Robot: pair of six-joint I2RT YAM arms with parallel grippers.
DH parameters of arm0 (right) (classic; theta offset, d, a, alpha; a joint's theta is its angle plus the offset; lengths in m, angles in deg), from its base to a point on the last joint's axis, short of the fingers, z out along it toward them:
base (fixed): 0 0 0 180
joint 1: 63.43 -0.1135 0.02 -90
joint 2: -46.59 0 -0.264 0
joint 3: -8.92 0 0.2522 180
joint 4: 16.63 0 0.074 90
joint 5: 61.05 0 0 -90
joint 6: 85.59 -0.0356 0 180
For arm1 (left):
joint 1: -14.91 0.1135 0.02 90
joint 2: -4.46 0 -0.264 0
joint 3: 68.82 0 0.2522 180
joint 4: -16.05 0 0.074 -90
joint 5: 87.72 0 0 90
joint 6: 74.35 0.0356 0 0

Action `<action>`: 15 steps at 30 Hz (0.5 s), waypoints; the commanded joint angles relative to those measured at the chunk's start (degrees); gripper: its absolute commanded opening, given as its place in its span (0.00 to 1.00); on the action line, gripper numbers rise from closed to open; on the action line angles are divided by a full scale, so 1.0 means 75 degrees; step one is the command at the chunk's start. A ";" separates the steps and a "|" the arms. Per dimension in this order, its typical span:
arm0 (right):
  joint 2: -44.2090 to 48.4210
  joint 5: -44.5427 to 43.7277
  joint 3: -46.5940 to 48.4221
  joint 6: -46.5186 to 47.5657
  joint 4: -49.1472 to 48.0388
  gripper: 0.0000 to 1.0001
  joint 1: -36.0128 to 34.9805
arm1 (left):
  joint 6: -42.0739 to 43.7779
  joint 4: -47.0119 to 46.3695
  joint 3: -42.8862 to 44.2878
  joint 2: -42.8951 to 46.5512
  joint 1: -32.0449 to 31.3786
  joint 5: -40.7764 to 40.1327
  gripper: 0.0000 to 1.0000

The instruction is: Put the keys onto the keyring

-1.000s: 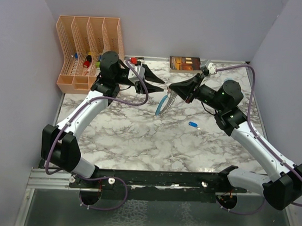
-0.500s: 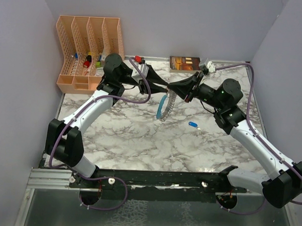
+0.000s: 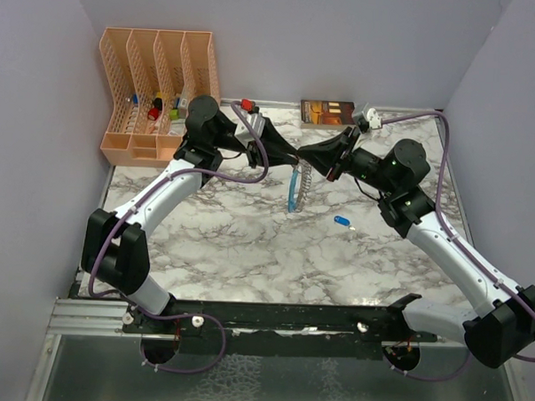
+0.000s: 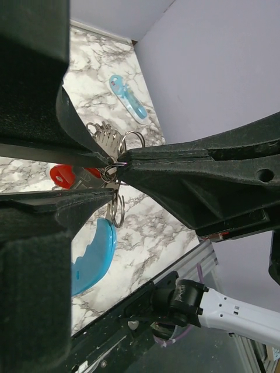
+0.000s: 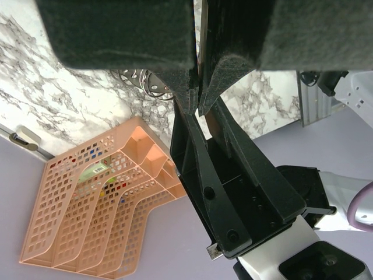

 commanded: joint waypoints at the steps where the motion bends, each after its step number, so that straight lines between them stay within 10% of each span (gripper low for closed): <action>1: 0.0033 0.0146 0.0091 -0.0105 -0.0519 0.01 -0.0034 | -0.0088 -0.0185 0.0240 -0.0041 -0.0057 0.0225 0.23; 15: 0.0015 0.0192 0.0003 -0.0150 -0.0590 0.01 -0.0034 | -0.0237 -0.0265 0.0337 -0.0049 -0.0063 0.0248 0.04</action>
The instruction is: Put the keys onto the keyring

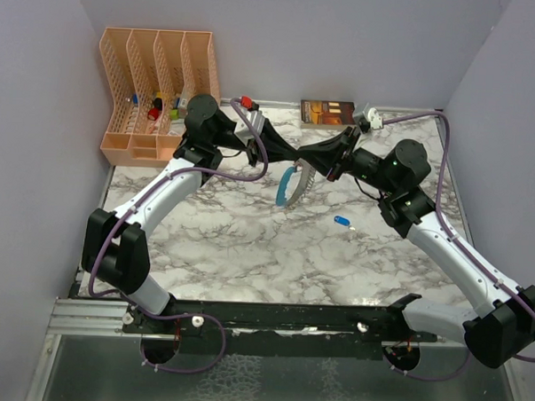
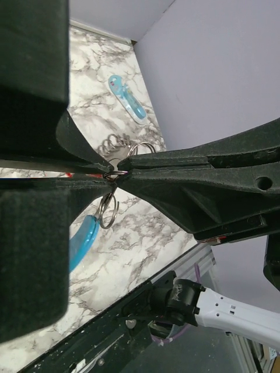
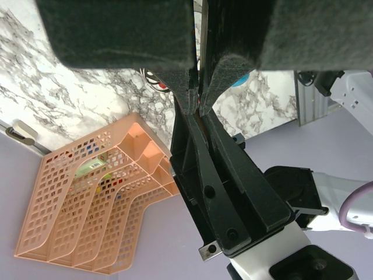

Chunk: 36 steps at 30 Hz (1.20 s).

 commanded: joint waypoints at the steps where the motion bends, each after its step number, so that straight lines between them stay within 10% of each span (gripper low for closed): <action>1: 0.0022 0.0104 0.0007 -0.0057 -0.0468 0.01 -0.0034 | -0.0093 -0.0231 0.0218 -0.0017 -0.0058 0.0242 0.03; 10: 0.0144 0.0045 0.0016 -0.0172 -0.0198 0.07 -0.0034 | 0.0392 0.0497 0.0391 -0.0053 -0.0015 0.0353 0.00; 17: 0.0691 -0.0758 0.0514 0.0579 0.1340 0.52 -0.0022 | 0.2742 0.3443 0.1084 -0.0125 0.0467 0.0412 0.00; 25: 0.0565 -0.0712 0.1560 0.1940 0.3733 0.47 -0.0022 | 0.8905 1.0139 0.2776 -0.0442 0.0360 -0.1313 0.00; 36: -0.0402 0.0273 0.2090 0.3014 0.4802 0.30 -0.0021 | 1.1396 1.2835 0.3629 -0.0721 -0.0284 -0.3125 0.00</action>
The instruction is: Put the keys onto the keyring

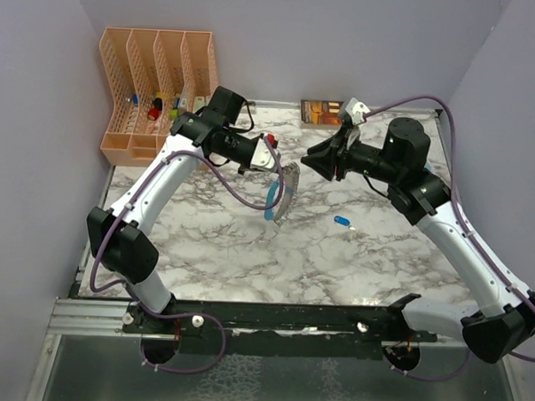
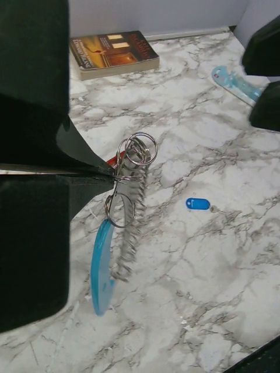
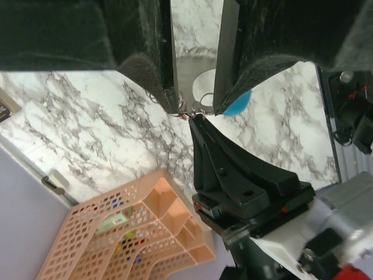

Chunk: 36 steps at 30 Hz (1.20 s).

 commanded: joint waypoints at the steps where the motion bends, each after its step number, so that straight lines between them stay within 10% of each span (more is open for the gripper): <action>1: -0.0401 0.0535 0.0211 0.0724 0.0846 0.30 -0.0022 | 0.1610 0.1713 0.0770 -0.0223 -0.0216 -0.0861 0.00; 36: -0.1375 0.0416 -0.0250 0.0753 -0.0043 0.25 -0.0776 | 0.2231 0.2983 0.2349 -0.1016 -0.0720 -0.1574 0.00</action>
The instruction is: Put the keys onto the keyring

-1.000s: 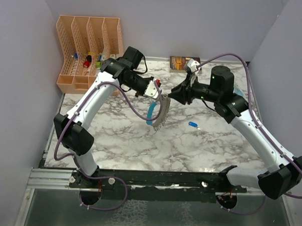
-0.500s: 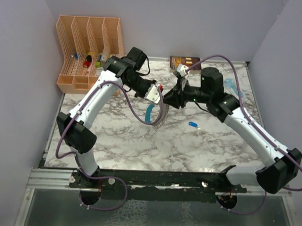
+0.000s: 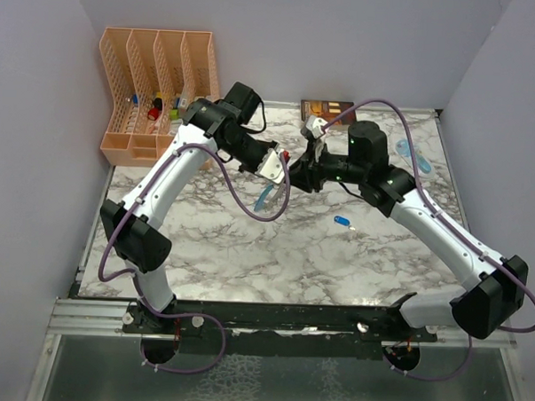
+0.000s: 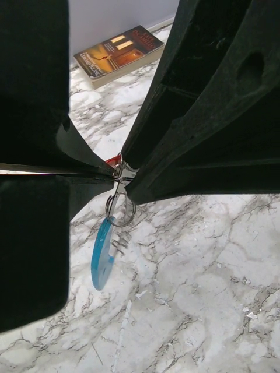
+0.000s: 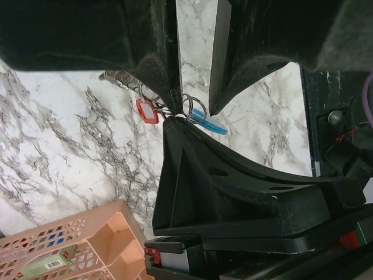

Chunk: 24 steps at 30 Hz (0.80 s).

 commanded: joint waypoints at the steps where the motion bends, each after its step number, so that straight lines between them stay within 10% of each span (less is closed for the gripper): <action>1: -0.0120 -0.0153 -0.0082 0.0005 -0.0351 0.25 -0.0145 | -0.0081 -0.0051 0.0268 -0.0077 -0.0062 0.0311 0.00; 24: -0.0101 -0.0488 -0.0415 -0.0103 -0.0689 0.05 -0.0193 | -0.0569 -0.0018 0.0618 -0.0061 -0.0053 0.0555 0.00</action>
